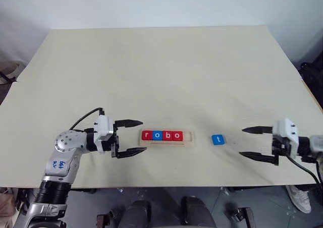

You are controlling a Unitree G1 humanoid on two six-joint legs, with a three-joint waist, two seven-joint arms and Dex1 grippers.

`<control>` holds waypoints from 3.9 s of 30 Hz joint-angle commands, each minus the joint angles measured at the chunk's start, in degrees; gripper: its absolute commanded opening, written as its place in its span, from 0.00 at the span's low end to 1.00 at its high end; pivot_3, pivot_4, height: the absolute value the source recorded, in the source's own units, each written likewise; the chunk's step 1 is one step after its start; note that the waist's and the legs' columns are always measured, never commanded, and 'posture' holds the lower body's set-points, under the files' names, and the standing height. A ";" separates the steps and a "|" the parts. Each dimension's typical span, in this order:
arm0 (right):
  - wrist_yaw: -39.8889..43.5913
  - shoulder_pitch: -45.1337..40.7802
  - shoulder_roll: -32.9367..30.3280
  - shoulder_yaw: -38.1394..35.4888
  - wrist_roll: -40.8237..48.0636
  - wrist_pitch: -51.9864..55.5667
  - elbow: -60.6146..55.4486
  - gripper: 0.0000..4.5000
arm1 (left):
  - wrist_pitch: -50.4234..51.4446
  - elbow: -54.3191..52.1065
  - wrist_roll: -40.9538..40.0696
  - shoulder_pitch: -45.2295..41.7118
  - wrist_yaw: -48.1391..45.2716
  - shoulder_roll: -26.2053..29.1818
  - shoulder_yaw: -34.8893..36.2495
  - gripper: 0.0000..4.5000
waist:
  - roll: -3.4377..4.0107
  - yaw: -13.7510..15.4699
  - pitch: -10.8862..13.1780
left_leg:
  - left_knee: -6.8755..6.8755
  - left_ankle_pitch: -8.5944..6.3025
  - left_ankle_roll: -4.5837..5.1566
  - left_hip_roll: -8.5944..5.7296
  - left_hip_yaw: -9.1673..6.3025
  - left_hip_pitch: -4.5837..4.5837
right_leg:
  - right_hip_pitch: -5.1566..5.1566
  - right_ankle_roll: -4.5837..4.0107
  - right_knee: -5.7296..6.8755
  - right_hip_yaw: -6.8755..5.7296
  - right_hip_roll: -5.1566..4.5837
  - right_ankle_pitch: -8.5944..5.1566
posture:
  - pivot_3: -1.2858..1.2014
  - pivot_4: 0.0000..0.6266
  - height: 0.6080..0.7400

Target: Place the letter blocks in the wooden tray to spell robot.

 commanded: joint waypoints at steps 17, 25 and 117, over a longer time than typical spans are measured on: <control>2.88 -15.79 2.92 14.29 -11.31 -10.25 12.47 0.91 | -1.24 -4.34 -0.40 -0.31 -1.25 1.13 0.13 1.00 | 0.00 -0.15 0.00 | 0.05 0.00 0.00 -0.04 -0.07 -0.07 | -0.02 0.00 -0.01 -0.06 -0.01 0.00 | 0.52 0.24 1.00; 3.29 -16.60 4.73 14.90 -11.66 -11.60 14.68 0.38 | -1.08 -4.80 -0.49 0.26 -0.65 0.92 0.27 1.00 | 0.00 -0.24 0.00 | 0.10 -0.01 0.00 0.00 -0.06 -0.02 | 0.03 0.00 0.02 -0.05 0.02 0.00 | 0.52 0.24 1.00; -6.36 -19.62 12.96 21.07 -10.55 16.37 -7.96 0.00 | -1.65 -5.99 -0.35 2.98 4.05 0.96 0.90 1.00 | 0.03 -0.15 0.02 | 0.05 -0.03 -0.02 -0.03 -0.13 -0.12 | -0.10 0.00 0.01 -0.08 -0.02 0.01 | 0.52 0.24 1.00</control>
